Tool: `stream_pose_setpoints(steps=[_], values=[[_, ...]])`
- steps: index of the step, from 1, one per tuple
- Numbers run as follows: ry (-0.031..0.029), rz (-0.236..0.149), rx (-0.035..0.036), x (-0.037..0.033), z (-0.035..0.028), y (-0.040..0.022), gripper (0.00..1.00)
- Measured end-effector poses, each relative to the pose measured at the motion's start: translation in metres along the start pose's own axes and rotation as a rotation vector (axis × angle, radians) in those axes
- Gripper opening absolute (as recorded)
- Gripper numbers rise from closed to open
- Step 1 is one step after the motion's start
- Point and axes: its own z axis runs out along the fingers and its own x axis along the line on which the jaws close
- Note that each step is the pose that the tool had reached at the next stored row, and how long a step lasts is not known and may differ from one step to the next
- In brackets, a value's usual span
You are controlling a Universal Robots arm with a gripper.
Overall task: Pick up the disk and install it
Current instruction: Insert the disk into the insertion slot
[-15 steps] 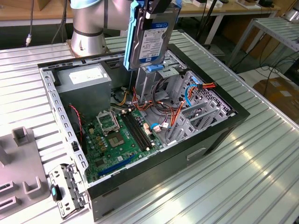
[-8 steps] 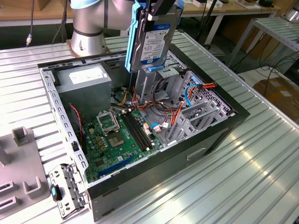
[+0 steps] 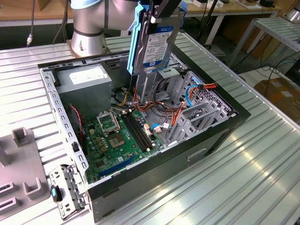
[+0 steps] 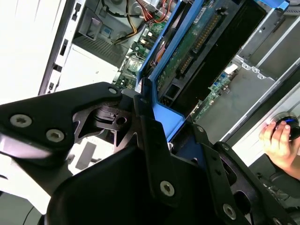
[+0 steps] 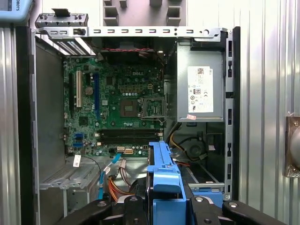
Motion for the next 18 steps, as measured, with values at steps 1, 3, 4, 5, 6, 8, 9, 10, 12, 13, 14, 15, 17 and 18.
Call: stream_pose_setpoints(steps=[1, 3, 4, 5, 6, 8, 9, 10, 12, 13, 14, 15, 17, 18], values=[[0.0000, 0.000, 0.0000, 0.0008, 0.0000, 0.0000, 0.37], [0.0001, 0.000, 0.0000, 0.0023, 0.0000, 0.0000, 0.37], [0.0000, 0.000, 0.0000, 0.0032, 0.0000, 0.0000, 0.37], [0.0001, 0.000, -0.0001, 0.0038, -0.0001, 0.0000, 0.37], [0.0001, 0.000, -0.0001, 0.0046, -0.0001, -0.0001, 0.37], [0.0000, 0.000, 0.0000, 0.0061, 0.0000, -0.0001, 0.37], [0.0000, 0.000, 0.0000, 0.0070, 0.0000, -0.0001, 0.37], [0.0000, 0.000, 0.0000, 0.0079, 0.0000, -0.0001, 0.37], [0.0001, 0.000, -0.0001, 0.0098, -0.0001, -0.0001, 0.37], [0.0000, 0.000, 0.0000, 0.0106, -0.0001, -0.0001, 0.37], [0.0001, 0.000, 0.0000, 0.0123, -0.0001, -0.0002, 0.37], [0.0000, 0.000, 0.0000, 0.0133, -0.0001, -0.0002, 0.37], [0.0000, 0.000, 0.0000, 0.0150, -0.0001, -0.0002, 0.37], [0.0000, 0.000, 0.0000, 0.0157, -0.0001, -0.0002, 0.37]])
